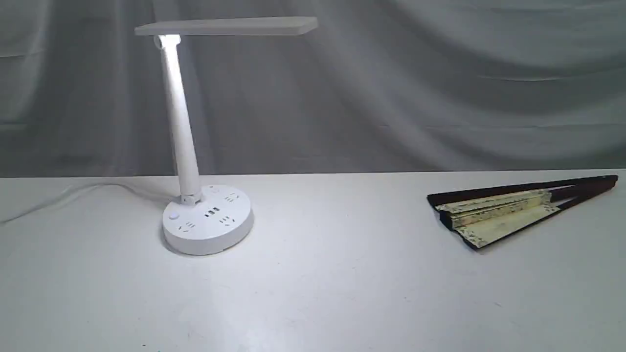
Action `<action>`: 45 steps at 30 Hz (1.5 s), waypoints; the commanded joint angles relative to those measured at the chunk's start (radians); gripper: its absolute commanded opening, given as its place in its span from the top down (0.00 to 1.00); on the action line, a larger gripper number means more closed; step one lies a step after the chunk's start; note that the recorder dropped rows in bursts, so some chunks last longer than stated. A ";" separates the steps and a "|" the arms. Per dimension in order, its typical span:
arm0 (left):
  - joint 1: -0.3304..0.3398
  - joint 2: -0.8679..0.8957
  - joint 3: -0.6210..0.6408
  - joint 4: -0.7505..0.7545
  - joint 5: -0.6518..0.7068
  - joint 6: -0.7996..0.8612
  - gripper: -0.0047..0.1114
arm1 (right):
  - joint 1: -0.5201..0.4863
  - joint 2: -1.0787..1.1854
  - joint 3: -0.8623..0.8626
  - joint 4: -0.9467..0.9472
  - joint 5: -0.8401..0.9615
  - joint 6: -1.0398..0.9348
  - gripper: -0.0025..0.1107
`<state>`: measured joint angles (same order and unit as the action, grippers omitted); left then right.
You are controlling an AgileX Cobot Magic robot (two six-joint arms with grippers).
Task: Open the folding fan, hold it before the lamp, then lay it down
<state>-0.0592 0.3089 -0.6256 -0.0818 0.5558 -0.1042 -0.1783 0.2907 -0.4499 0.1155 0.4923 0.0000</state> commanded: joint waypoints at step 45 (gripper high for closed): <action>-0.210 1.023 -0.115 -0.063 -0.039 0.164 0.72 | 0.006 1.235 -0.716 0.075 0.232 -0.101 0.56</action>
<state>-0.2623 1.3183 -0.7342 -0.1434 0.5342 0.0531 -0.1783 1.5084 -1.1551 0.1800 0.7186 -0.0900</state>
